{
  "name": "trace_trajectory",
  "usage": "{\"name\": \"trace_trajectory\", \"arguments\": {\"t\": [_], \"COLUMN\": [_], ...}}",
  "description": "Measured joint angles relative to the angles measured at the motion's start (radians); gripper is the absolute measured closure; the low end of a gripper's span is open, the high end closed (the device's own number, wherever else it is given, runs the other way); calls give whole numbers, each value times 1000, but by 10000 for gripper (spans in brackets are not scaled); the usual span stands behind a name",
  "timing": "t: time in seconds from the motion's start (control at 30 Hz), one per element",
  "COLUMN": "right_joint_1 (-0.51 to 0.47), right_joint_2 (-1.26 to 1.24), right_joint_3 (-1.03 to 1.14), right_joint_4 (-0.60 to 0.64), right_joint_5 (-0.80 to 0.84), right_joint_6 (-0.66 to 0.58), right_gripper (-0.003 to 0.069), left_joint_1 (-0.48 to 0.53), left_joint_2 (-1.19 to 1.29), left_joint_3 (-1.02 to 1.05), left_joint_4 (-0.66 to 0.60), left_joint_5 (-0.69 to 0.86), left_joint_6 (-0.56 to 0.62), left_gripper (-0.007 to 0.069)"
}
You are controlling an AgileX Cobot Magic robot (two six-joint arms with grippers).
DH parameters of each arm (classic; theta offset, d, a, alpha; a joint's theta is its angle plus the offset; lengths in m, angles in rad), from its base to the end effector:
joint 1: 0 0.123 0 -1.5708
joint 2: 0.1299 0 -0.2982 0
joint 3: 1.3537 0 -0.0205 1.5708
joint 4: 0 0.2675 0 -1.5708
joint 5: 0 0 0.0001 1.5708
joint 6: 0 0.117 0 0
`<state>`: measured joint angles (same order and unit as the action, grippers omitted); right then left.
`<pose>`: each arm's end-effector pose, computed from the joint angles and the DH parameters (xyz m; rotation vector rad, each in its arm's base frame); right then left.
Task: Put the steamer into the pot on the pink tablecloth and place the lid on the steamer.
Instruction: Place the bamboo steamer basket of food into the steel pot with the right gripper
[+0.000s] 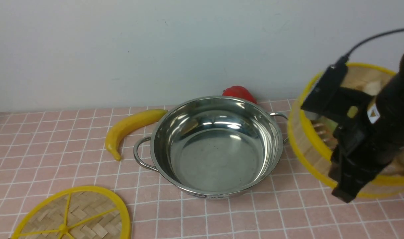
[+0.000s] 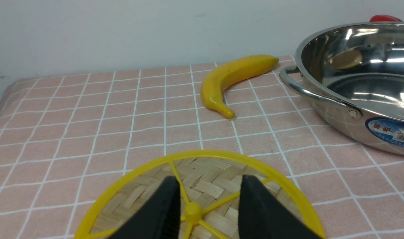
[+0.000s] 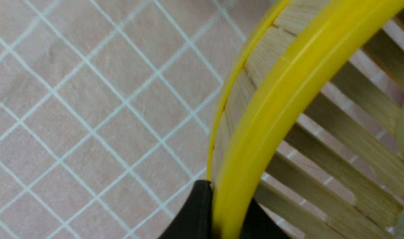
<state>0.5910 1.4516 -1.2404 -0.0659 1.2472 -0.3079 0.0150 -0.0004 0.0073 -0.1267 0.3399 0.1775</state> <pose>0.2485 0.1579 0.2940 -1.2944 2.6336 -0.0524 0.0824 -0.0037 0.1736 0.0690 1.8264 0.0129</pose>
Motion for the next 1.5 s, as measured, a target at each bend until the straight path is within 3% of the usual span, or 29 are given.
{"name": "trace_trajectory", "arguments": {"t": [0.27,0.57,0.93,1.5], "right_joint_1": [185,200,200,151], "right_joint_2": [234,509,728,752], "right_joint_3": [-290,-588,-624,-624], "right_joint_4": [-44,-40,-30,66], "right_joint_5": [12,12,16,7], "right_joint_6": [-203,-339,-335,-296], "right_gripper": [599,599,599,580], "left_joint_1": [0,0,0,0], "left_joint_2": [0,0,0,0], "left_joint_3": [0,0,0,0], "left_joint_4": [0,0,0,0], "left_joint_5": [0,0,0,0], "left_joint_6": [0,0,0,0], "left_gripper": [382,382,382,382]}}
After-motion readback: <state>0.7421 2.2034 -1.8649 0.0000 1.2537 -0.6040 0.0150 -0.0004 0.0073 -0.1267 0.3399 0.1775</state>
